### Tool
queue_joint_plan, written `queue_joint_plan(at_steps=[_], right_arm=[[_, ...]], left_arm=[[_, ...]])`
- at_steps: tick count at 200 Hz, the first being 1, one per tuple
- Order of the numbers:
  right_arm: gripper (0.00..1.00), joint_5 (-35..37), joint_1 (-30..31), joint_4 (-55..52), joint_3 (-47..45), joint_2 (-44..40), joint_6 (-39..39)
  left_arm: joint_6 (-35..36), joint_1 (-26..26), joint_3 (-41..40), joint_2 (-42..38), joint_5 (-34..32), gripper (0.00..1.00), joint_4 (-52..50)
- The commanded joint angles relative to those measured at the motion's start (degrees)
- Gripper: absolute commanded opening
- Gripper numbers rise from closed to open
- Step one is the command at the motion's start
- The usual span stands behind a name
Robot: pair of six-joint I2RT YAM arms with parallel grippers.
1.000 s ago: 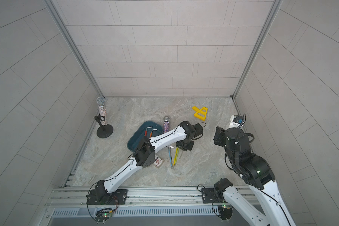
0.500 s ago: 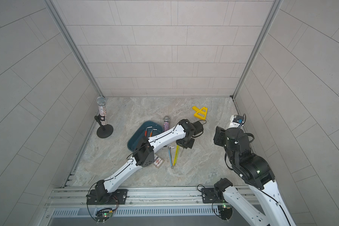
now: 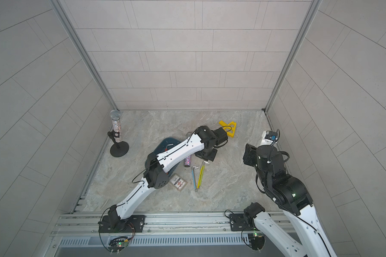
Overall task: Put the hex key on the desktop into the storage box
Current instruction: Place the Allen key in the storage box.
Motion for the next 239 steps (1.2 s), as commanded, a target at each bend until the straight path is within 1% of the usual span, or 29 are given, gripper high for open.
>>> queue_joint_plan(at_steps=[1,12,24,56,77,93,111,147,177,202,226,239], right_arm=[[0.55,0.2,0.1,0.3,-0.7,0.0,-0.2],[0.55,0.2,0.1,0.4,-0.8,0.0,-0.1],[0.55,0.1,0.1,0.4,-1.0,-0.1,0.0],[0.55,0.1,0.1,0.4,-1.1,-0.2,-0.1],[0.55,0.1,0.1,0.6,-1.3,-0.1,-0.2],[0.55,-0.1,0.1,0.8,-1.5,0.0,-0.1],[0.55,-0.2,0.1,1.1,-1.6,0.0,0.2],[0.55,-0.3,0.1,0.9,-1.9,-0.2,0.3],[0.55,-0.4,0.1,0.9,-1.8,0.0,0.2],[0.55,-0.4,0.1,0.8,-1.6,0.3,0.0],[0.55,-0.4,0.2,0.9,-1.8,0.4,0.2],[0.55,-0.6,0.1,1.1,-2.1,0.5,0.2]], left_arm=[[1.6,2.9,0.4,-4.0,-3.8,0.00,-4.4],[1.9,4.7,-1.7,-5.9,-4.0,0.00,-3.8],[2.2,6.7,-6.3,-9.0,-3.6,0.00,-1.7],[2.0,13.3,-23.4,-19.4,-0.8,0.00,7.9],[1.9,16.9,-31.8,-23.9,1.1,0.00,12.2],[1.8,19.5,-38.0,-26.2,2.3,0.00,15.5],[1.7,22.1,-44.4,-27.7,5.2,0.00,19.5],[0.5,24.3,-54.3,-28.7,6.5,0.00,26.5],[0.0,25.3,-58.9,-27.6,6.4,0.00,30.7],[-0.5,25.4,-61.4,-26.4,7.4,0.00,33.3],[-0.7,25.3,-62.8,-26.1,6.2,0.00,34.1],[-0.6,25.3,-63.1,-26.0,5.7,0.07,34.1]])
